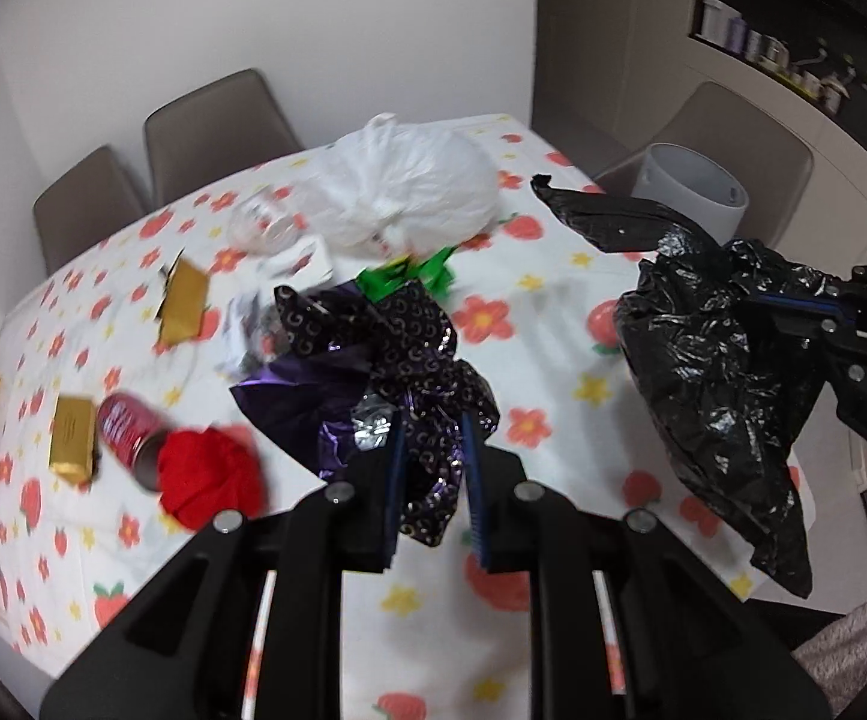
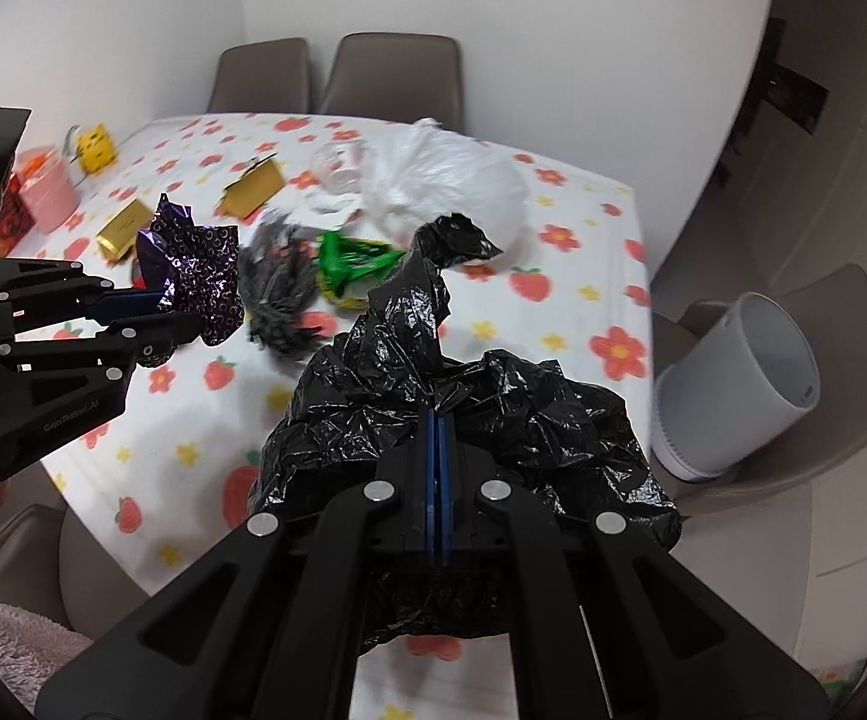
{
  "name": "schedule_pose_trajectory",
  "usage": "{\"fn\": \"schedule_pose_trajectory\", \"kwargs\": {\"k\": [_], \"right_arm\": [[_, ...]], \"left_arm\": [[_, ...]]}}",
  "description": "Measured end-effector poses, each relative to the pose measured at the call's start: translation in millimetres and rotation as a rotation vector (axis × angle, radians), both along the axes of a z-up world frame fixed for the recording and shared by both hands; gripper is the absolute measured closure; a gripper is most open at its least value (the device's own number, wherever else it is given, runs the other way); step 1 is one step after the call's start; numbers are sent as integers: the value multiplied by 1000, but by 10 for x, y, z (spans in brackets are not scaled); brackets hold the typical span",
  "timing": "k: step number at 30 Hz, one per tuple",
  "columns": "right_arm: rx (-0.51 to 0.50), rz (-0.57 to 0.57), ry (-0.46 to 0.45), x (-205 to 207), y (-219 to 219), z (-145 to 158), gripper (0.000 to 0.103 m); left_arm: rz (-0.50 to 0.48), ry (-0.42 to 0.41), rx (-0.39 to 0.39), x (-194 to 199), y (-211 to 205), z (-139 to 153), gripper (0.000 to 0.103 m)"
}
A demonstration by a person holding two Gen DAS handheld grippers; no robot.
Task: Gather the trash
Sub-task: 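Carry both items to the white bin and release them inside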
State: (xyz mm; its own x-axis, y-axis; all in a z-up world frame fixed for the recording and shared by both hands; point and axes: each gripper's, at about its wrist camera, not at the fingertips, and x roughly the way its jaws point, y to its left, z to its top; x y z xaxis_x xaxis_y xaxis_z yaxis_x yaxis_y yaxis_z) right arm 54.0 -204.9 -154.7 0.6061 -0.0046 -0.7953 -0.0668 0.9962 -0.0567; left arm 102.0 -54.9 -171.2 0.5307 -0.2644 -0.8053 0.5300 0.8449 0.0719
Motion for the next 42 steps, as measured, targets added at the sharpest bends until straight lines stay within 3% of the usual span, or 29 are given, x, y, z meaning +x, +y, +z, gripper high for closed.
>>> {"fn": "schedule_pose_trajectory", "kwargs": {"k": [8, 15, 23, 30, 36, 42], "right_arm": [[20, -119, -18, -62, -791, 24, 102], [24, -147, -11, 57, -1878, 10, 102], [1, -171, -11, 362, -3276, -16, 102], [-20, -193, -30, 780, -4170, -194, 102], [-4, -224, -18, 1140, -4739, -450, 102], [7, -212, 15, 1427, -5128, -698, 98]], "left_arm": [[-133, -6, 21, 141, -957, -10, 84], [-165, 12, 31, 359, -2105, -120, 84], [-207, 27, 1, 697, -3519, -206, 84], [-273, 10, 0, 1072, -4580, -281, 84], [-311, 4, 22, 1453, -5258, -463, 84], [-295, 55, -3, 1796, -5599, -708, 83]]}}
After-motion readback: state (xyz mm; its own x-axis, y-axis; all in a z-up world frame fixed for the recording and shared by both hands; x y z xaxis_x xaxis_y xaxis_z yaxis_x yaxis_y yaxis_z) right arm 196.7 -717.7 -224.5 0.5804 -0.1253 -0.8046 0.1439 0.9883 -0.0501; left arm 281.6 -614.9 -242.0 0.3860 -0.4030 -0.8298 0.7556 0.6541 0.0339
